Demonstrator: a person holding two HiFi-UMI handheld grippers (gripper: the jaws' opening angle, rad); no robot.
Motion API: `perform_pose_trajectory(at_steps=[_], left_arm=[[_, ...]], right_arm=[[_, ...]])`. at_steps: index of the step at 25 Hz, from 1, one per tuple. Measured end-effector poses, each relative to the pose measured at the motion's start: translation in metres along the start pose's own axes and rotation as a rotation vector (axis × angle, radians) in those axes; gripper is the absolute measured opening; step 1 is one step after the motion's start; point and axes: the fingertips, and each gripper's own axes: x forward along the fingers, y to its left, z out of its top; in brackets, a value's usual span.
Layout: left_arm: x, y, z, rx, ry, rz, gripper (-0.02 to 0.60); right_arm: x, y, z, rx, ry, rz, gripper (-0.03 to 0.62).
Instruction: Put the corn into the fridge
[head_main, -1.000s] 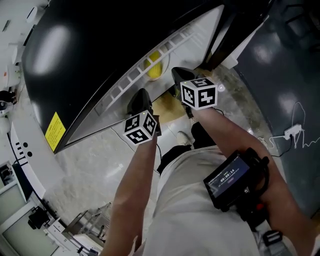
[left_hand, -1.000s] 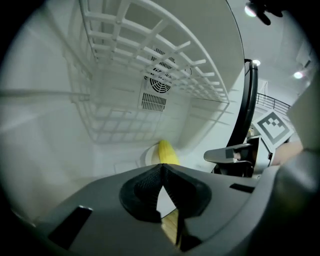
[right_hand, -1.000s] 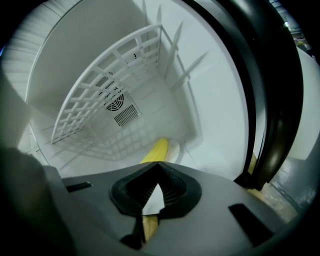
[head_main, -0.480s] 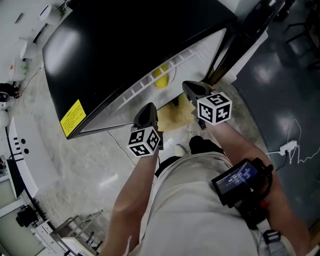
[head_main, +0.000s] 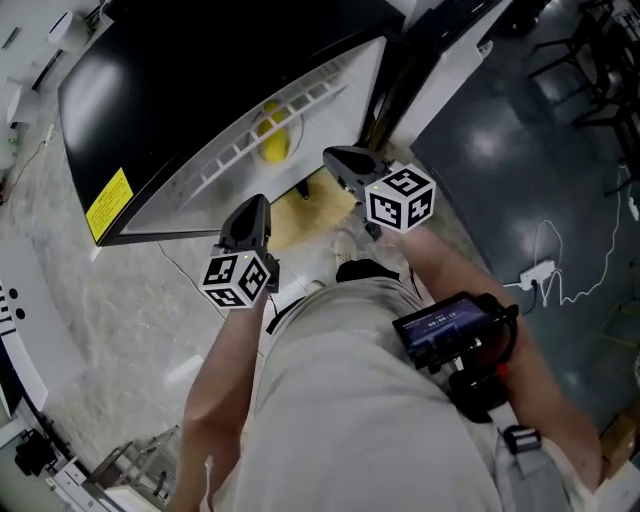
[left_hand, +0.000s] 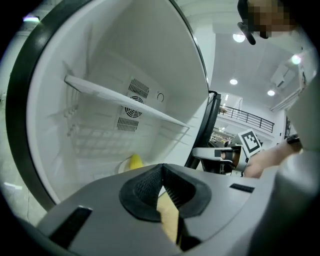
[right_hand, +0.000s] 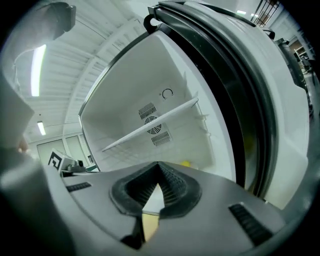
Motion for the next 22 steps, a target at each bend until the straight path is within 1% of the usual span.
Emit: perform_pose_trajectory(at_steps=[6,11,16,22], left_arm=[[-0.020,-0.008,0.008,-0.006,-0.029,-0.033,0.008],[-0.034,-0.022,0.008,0.025,-0.037,-0.064,0.008],[-0.045,-0.035,0.000,0.032,-0.033,-0.095,0.008],[-0.053,-0.044,-0.011,0.029,-0.017,-0.109,0.008]], right_arm=[[-0.026,0.015,0.008,-0.020,-0.026,0.035,0.009],[-0.043,0.027,0.008,-0.010,-0.048,0.043,0.009],[-0.059,0.036,-0.001,-0.003,-0.052,0.035,0.009],[-0.074,0.048,-0.015,0.013,-0.048,0.039,0.009]])
